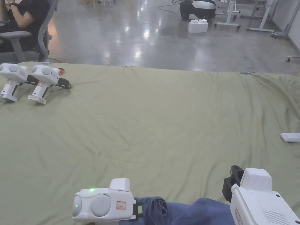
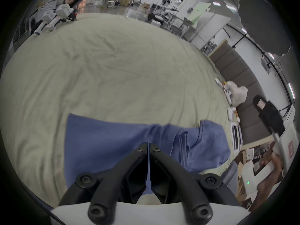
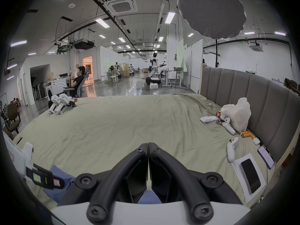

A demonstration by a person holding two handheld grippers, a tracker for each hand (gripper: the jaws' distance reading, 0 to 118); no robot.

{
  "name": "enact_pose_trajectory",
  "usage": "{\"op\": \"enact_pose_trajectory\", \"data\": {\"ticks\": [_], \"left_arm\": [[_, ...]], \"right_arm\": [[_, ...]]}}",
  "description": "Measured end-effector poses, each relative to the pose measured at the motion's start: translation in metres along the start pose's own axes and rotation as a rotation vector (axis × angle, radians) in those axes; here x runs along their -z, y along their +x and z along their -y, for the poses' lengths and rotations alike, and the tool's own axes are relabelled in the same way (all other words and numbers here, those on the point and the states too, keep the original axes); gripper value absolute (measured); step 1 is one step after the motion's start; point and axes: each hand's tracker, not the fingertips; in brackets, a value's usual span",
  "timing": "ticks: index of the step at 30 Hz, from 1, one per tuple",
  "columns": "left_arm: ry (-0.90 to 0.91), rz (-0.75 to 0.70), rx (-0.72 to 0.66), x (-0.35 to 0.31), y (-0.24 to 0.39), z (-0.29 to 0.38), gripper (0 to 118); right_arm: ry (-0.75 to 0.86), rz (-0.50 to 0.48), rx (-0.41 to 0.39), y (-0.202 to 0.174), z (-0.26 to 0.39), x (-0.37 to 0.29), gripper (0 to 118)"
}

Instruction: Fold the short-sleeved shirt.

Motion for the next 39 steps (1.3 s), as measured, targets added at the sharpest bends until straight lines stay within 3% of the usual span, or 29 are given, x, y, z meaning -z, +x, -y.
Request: {"op": "enact_pose_trajectory", "data": {"ticks": [9,18,19,21,22,23,32,39], "left_arm": [[0.005,0.093,0.087,0.042,0.036,0.020,4],[0.035,0.213,0.045,0.028,0.016,0.026,7],[0.039,0.224,0.049,0.021,0.012,0.026,24],[0.051,0.227,0.059,0.003,0.000,0.025,69],[0.069,0.219,0.066,-0.008,-0.011,0.024,84],[0.099,0.206,0.069,-0.019,-0.022,0.022,86],[0.201,0.181,-0.129,-0.061,-0.150,0.011,86],[0.072,0.428,-0.273,-0.018,-0.192,0.026,84]], "right_arm": [[-0.021,0.008,0.001,0.005,0.006,0.001,0],[-0.027,0.009,-0.001,0.006,0.004,0.003,0],[-0.028,0.009,0.000,0.006,0.004,0.003,0],[-0.028,0.008,-0.001,0.006,0.004,0.003,0],[-0.029,0.007,-0.001,0.006,0.003,0.003,0],[-0.027,0.005,-0.003,0.006,0.003,0.003,0],[-0.008,-0.006,0.013,0.004,-0.001,0.005,0],[-0.006,-0.017,0.016,-0.001,-0.004,0.004,0]]}}
